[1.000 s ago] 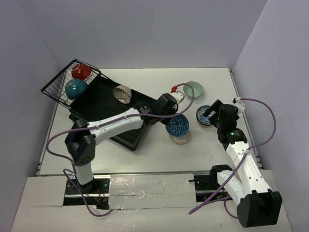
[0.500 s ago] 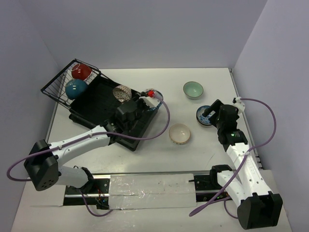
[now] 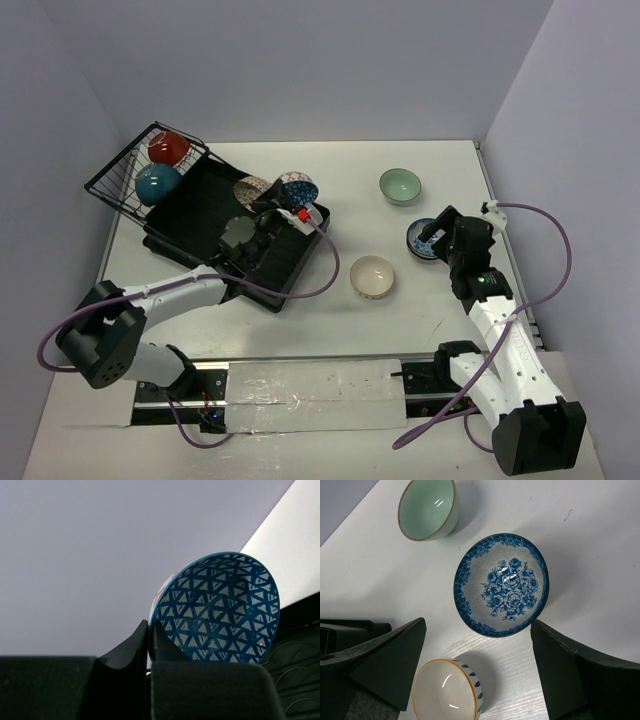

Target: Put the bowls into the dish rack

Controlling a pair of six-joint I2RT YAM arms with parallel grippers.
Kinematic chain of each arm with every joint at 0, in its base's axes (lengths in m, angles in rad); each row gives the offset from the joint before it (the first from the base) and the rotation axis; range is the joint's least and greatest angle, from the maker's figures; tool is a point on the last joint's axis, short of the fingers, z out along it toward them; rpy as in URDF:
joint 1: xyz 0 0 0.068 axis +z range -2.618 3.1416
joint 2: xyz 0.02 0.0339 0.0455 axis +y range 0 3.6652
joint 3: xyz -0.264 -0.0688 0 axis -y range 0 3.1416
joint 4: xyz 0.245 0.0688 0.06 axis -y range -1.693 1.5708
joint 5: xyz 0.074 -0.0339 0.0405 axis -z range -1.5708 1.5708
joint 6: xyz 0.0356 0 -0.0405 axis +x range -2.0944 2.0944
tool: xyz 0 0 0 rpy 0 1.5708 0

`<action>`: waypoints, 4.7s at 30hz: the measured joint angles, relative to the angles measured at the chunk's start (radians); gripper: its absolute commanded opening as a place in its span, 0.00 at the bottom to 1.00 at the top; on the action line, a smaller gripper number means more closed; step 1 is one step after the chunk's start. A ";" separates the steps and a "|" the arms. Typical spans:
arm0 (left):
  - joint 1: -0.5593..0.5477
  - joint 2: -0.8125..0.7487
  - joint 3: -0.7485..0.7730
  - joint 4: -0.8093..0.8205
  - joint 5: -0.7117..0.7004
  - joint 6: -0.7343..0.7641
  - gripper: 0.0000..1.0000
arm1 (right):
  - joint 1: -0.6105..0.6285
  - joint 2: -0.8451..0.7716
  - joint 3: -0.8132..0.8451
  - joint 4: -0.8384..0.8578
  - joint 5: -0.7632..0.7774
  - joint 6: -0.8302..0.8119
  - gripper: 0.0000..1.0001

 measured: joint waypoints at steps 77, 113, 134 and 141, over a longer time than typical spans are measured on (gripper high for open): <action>0.059 0.262 -0.170 0.418 0.262 0.403 0.52 | 0.005 0.011 -0.037 0.034 -0.002 0.000 0.94; -0.323 0.438 0.735 -1.255 -0.069 -1.426 0.92 | 0.018 -0.082 -0.038 0.027 -0.024 -0.001 0.93; -0.267 0.623 0.860 -1.351 0.031 -1.506 0.67 | 0.031 -0.058 -0.056 0.019 -0.080 -0.047 0.89; -0.269 0.673 0.916 -1.375 0.053 -1.505 0.57 | 0.031 -0.056 -0.056 0.021 -0.081 -0.049 0.89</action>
